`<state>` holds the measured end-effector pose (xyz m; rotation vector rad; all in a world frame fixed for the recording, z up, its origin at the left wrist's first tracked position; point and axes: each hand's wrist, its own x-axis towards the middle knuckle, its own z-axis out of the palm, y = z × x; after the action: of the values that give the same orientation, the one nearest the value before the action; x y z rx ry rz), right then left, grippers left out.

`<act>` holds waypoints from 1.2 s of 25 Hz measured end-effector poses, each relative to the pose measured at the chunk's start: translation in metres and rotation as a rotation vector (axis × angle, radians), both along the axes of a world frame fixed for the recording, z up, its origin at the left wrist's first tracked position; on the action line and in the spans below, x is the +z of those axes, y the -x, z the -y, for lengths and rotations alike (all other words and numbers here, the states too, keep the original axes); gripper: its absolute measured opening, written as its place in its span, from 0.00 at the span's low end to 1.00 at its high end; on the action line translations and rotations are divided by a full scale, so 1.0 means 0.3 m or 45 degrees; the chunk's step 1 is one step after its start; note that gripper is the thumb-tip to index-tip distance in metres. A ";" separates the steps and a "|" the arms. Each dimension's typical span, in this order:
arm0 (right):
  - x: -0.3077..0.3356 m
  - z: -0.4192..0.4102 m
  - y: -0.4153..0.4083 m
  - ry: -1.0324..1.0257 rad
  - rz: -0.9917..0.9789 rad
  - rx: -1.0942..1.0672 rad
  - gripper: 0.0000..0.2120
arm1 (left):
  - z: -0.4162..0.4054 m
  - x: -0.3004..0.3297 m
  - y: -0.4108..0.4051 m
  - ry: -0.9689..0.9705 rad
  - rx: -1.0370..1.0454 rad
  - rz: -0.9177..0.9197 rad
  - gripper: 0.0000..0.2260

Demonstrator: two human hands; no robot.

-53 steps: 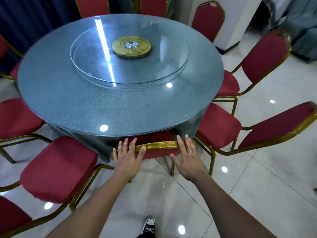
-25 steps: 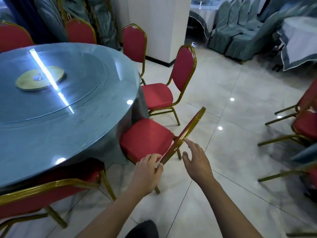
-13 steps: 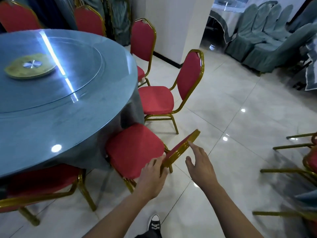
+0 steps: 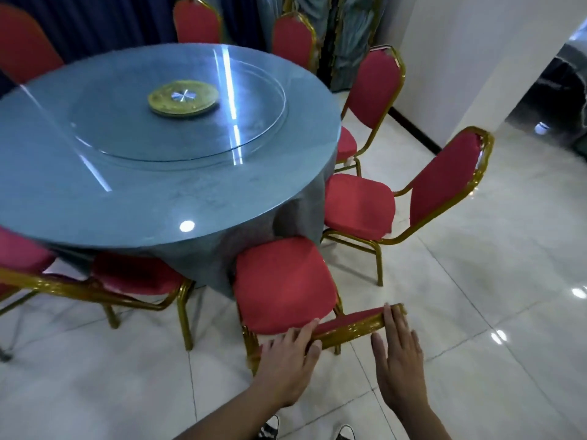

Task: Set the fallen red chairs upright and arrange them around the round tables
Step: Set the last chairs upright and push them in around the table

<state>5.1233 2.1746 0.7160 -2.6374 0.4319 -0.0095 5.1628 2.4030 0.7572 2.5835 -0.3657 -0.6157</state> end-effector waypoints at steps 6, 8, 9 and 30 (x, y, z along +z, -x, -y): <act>-0.026 0.090 -0.055 -0.195 -0.027 0.205 0.33 | 0.173 -0.075 0.125 -0.081 0.504 0.306 0.27; -0.018 0.132 -0.122 -0.207 -0.056 0.302 0.36 | 0.210 -0.089 0.091 -0.065 0.562 0.352 0.26; -0.013 0.153 -0.164 -0.190 -0.069 0.358 0.37 | 0.220 -0.093 0.061 -0.072 0.591 0.376 0.26; 0.036 0.343 -0.766 -0.075 -0.176 0.628 0.45 | 0.363 -0.130 -0.435 -0.109 0.710 0.404 0.25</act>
<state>5.3530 2.0717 0.7268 -2.6229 -0.1810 0.3373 5.2932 2.2942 0.7183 2.6868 0.2909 -0.0247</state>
